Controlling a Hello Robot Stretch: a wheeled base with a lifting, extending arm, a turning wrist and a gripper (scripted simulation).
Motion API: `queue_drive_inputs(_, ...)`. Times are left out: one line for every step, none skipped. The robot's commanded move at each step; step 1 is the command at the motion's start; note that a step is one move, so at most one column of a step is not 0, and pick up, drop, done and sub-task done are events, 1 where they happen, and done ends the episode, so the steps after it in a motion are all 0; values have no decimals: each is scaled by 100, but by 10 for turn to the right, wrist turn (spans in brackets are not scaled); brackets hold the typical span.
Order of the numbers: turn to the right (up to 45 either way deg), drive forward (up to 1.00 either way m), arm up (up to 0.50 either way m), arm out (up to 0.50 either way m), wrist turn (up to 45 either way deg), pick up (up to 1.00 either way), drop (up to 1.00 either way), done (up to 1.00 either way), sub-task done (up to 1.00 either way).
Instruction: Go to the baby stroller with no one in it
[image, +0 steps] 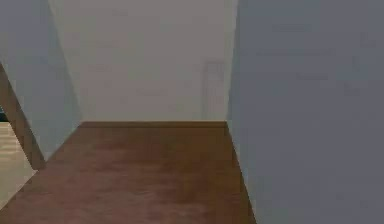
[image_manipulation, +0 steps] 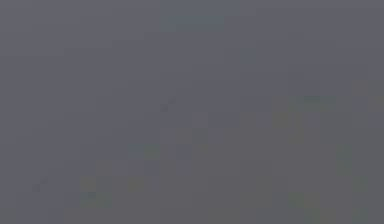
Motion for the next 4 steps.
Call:
queue_drive_inputs(-450, 0, 0, 0, 0, 0, 0, 0, 0)
queue_drive_inputs(-60, 0, 0, 0, 0, 0, 0, 0, 0)
queue_drive_inputs(0, 100, 0, 0, 0, 0, 0, 0, 0)
queue_drive_inputs(-60, 0, 0, 0, 0, 0, 0, 0, 0)
